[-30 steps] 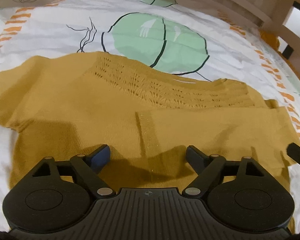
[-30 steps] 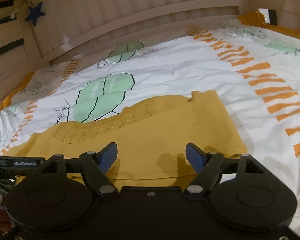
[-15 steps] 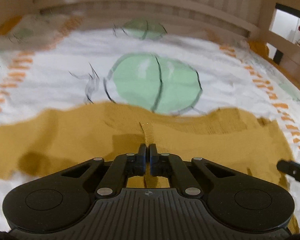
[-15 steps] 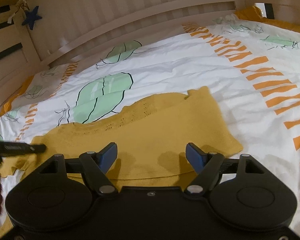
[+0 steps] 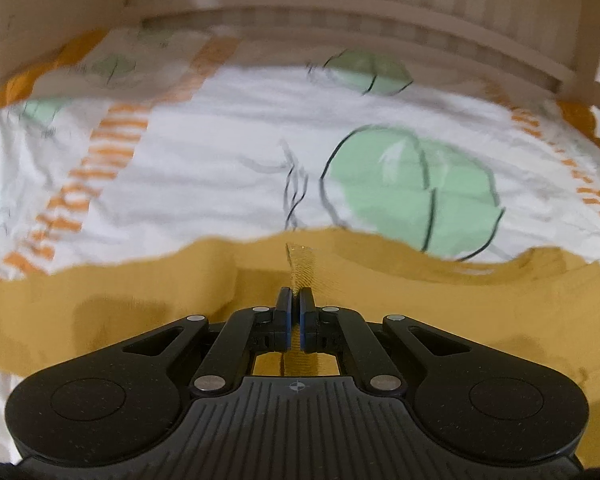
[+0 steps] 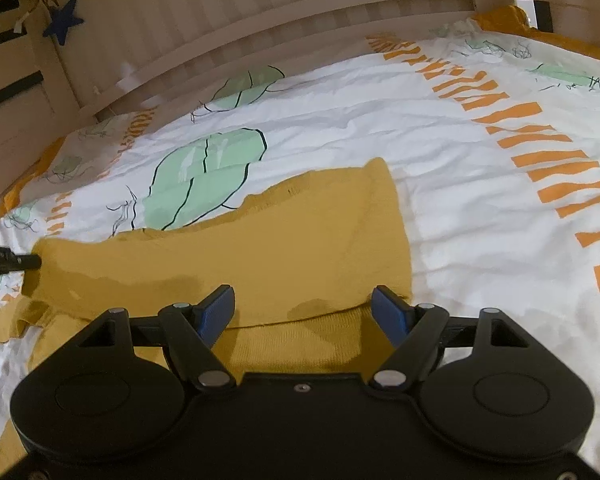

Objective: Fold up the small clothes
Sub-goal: 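Grasp the other sleeve cuff with the left tool, then carry the sleeve across the body and release it with the left tool, then grasp the sweater side edge with the left tool and fold it inward, then grasp the opposite side edge with the right tool and fold it inward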

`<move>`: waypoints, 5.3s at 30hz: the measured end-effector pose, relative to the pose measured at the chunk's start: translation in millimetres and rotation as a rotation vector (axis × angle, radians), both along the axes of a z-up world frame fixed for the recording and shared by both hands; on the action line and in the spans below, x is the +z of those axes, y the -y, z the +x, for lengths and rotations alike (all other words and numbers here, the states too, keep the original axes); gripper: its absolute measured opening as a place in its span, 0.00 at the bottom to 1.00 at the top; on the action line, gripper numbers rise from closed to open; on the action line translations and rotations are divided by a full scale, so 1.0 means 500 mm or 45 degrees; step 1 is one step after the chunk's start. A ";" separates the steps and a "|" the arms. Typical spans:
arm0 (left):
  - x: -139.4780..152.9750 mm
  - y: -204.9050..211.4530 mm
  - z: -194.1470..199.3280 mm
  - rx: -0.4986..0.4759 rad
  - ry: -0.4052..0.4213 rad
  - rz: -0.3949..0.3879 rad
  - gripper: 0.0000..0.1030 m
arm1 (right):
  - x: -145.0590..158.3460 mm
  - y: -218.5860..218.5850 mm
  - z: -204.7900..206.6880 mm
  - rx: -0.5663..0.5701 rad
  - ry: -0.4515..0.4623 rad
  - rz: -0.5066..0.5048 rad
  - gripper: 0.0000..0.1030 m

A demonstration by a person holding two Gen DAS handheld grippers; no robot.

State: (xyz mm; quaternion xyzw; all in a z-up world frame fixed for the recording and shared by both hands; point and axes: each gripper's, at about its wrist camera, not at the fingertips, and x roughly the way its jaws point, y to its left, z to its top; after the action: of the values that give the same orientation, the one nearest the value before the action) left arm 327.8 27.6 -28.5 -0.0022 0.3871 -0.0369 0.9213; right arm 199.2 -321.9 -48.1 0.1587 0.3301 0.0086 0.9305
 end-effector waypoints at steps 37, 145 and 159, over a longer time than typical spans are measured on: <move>-0.019 -0.514 -0.124 0.425 -0.017 -0.308 0.45 | 0.017 -0.231 0.046 0.285 0.061 -0.101 0.80; -0.097 -0.048 -0.175 -0.085 0.029 -0.114 0.45 | 0.026 -0.167 0.064 0.110 0.032 -0.094 0.84; -0.130 -0.046 -0.193 -0.077 0.126 -0.126 0.46 | -0.016 -0.168 0.126 0.154 -0.096 -0.052 0.15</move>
State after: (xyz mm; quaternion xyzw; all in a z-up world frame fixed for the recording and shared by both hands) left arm 231.5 50.7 -93.4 -0.0341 0.3388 -0.0838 0.9365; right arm 262.1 -237.9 -56.2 0.1196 0.3741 0.0518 0.9182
